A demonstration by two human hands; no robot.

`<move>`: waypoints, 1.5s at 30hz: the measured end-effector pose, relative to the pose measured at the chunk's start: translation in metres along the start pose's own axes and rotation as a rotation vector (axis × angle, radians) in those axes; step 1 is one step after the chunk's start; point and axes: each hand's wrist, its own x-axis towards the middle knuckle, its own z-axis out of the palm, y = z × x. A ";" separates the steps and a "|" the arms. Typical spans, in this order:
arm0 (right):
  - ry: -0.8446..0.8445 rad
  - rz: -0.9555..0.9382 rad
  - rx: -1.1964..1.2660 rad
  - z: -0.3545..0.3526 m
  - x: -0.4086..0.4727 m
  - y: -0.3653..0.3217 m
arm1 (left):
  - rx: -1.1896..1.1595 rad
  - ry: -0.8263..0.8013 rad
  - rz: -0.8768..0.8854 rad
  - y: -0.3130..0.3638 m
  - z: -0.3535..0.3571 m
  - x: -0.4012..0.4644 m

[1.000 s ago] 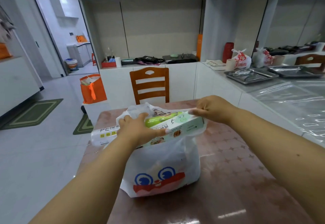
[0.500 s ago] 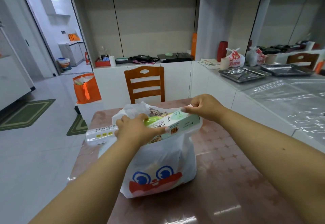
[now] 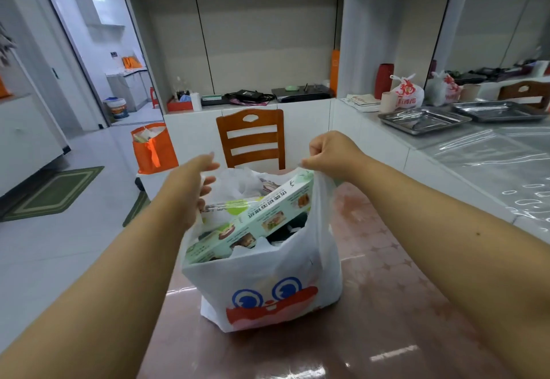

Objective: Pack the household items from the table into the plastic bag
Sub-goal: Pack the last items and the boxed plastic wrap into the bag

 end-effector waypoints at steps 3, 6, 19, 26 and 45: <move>-0.036 0.072 -0.046 0.001 -0.003 0.007 | -0.122 0.020 -0.033 0.005 -0.016 0.006; -0.022 0.198 0.286 -0.006 -0.004 0.007 | -0.172 0.022 -0.001 0.011 -0.019 0.008; 0.226 0.034 1.119 -0.060 0.016 -0.046 | -0.271 0.035 0.151 0.074 -0.017 0.008; 0.019 0.028 0.672 -0.030 -0.015 -0.030 | -0.250 -0.011 0.077 0.027 0.005 -0.002; 0.245 0.781 0.699 -0.019 -0.047 0.075 | -0.165 0.010 -0.034 0.018 0.000 -0.015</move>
